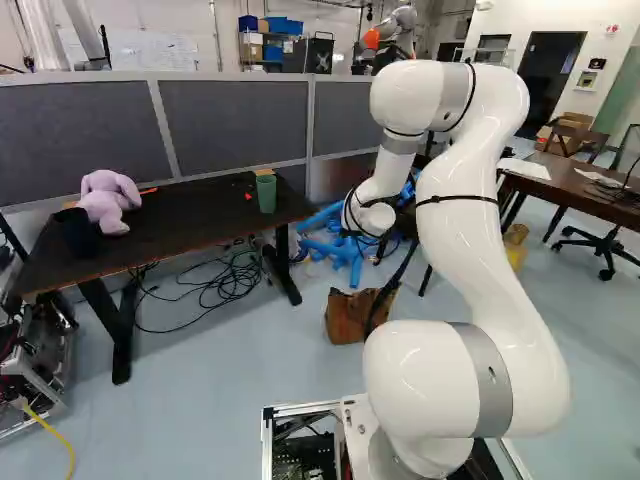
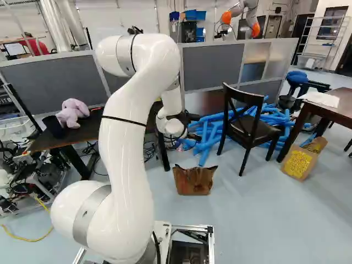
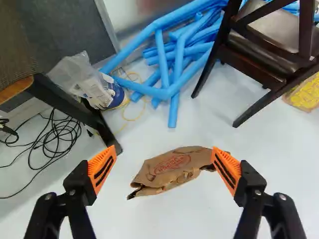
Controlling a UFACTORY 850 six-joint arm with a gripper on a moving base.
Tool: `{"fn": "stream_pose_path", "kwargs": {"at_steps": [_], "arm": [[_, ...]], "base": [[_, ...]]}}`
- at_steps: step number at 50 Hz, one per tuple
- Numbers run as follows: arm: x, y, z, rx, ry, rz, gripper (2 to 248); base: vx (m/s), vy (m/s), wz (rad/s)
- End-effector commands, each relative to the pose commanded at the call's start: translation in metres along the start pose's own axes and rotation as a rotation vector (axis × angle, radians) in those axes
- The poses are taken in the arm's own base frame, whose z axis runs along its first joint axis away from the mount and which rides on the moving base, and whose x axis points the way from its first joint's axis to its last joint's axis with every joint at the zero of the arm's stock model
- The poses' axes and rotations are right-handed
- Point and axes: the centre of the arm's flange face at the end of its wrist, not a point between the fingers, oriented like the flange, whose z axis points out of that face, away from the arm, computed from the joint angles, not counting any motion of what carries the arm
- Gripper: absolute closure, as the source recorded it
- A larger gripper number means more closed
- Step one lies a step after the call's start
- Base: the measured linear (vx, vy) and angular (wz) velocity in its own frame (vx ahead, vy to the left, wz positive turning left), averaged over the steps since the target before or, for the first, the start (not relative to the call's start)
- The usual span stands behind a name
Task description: Pick up the bag on the ground and place it on the table
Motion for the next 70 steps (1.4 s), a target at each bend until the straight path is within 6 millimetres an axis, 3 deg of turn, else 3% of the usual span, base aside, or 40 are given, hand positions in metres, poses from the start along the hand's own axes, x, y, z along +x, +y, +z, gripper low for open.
{"fn": "stream_pose_path", "kwargs": {"at_steps": [26, 70], "arm": [[-0.016, -0.002, 0.043, -0.016, -0.107, 0.038, 3], [-0.054, -0.001, 0.094, -0.067, -0.184, 0.482, 3]], "base": [[0.0, 0.0, 0.0], [0.0, 0.0, 0.0]]}}
